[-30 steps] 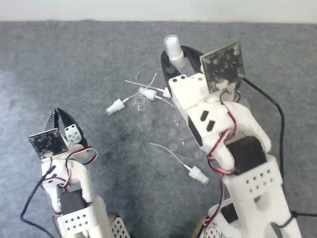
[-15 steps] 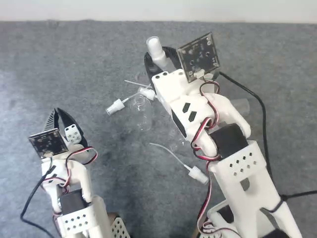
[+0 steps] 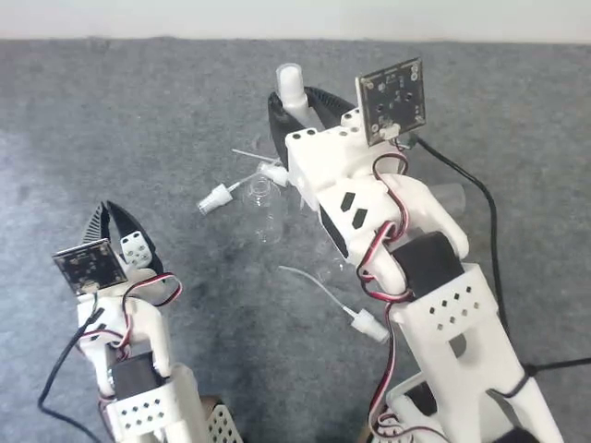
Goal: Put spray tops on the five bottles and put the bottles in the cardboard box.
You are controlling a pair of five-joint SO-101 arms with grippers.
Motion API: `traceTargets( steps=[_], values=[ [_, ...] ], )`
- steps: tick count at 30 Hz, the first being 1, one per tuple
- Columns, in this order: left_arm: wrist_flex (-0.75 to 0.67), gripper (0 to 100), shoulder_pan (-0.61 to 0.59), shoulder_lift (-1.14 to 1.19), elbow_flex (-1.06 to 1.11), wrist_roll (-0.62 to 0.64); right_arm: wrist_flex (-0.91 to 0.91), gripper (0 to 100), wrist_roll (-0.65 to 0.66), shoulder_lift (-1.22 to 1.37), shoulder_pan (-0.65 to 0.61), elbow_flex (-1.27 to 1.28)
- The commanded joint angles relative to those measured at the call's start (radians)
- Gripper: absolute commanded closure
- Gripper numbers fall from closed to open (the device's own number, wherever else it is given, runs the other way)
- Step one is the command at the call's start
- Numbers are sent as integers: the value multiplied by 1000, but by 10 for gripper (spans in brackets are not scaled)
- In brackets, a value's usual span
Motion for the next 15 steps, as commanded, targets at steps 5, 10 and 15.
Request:
traceTargets(
  steps=[5,10,15],
  values=[
    [5,988,-6,-17,-12,-8,-170,991,-9,-53,-12,84],
    [5,988,-6,-17,-12,-8,-398,991,-9,-53,-10,224],
    [5,988,-6,-17,-12,-8,-601,991,-9,-53,-12,328]
  ],
)
